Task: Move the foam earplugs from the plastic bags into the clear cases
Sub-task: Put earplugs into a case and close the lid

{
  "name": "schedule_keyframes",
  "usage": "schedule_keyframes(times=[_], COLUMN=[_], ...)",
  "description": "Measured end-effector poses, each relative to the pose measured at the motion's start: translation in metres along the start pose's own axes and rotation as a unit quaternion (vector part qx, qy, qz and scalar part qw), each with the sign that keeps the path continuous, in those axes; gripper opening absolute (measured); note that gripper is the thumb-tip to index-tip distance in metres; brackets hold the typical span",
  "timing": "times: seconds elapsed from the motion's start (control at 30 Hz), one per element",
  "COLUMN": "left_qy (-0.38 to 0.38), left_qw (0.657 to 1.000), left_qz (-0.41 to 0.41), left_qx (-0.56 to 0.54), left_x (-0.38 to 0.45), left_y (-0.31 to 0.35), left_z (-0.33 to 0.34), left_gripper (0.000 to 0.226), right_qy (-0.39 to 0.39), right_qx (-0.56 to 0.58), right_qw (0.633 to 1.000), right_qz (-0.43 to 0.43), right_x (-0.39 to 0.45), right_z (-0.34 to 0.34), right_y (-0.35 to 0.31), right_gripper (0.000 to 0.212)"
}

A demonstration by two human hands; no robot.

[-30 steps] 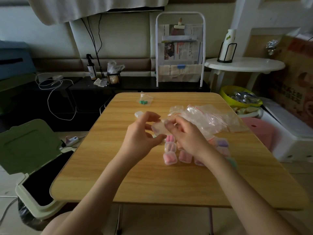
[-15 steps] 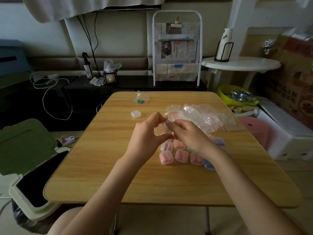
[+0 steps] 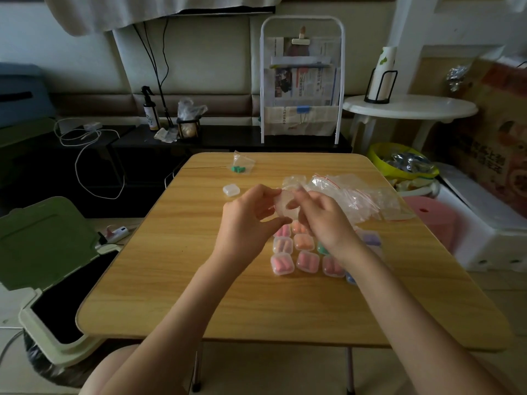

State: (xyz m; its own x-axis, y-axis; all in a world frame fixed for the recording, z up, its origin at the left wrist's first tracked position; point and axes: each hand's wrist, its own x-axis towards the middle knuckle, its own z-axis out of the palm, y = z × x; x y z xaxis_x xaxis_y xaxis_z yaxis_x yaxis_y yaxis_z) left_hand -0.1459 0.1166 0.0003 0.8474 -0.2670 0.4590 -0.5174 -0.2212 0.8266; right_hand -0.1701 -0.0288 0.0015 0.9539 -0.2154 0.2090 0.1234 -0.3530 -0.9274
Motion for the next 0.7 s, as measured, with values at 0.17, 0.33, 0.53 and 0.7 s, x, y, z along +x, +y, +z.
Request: schedule_keyframes(times=[0.17, 0.33, 0.53, 0.7], left_qy=[-0.193, -0.270, -0.121, -0.074], left_qw=[0.946, 0.925, 0.949, 0.952], left_qz=[-0.117, -0.142, -0.197, -0.211], left_qx=[-0.234, -0.227, -0.212, -0.210], left_x=[-0.002, -0.007, -0.001, 0.000], left_y=[0.012, 0.007, -0.007, -0.013], left_z=[-0.014, -0.014, -0.023, -0.026], left_gripper=[0.059, 0.048, 0.039, 0.041], right_qy=[0.077, 0.013, -0.045, -0.056], right_qx=[-0.040, -0.076, 0.231, 0.274], right_qw=[0.996, 0.996, 0.947, 0.954], right_qz=[0.000, 0.050, 0.220, 0.105], right_x=[0.003, -0.001, 0.006, 0.001], right_z=[-0.017, -0.011, -0.015, -0.009], right_y=[-0.001, -0.004, 0.000, -0.002], right_gripper=[0.056, 0.057, 0.027, 0.023])
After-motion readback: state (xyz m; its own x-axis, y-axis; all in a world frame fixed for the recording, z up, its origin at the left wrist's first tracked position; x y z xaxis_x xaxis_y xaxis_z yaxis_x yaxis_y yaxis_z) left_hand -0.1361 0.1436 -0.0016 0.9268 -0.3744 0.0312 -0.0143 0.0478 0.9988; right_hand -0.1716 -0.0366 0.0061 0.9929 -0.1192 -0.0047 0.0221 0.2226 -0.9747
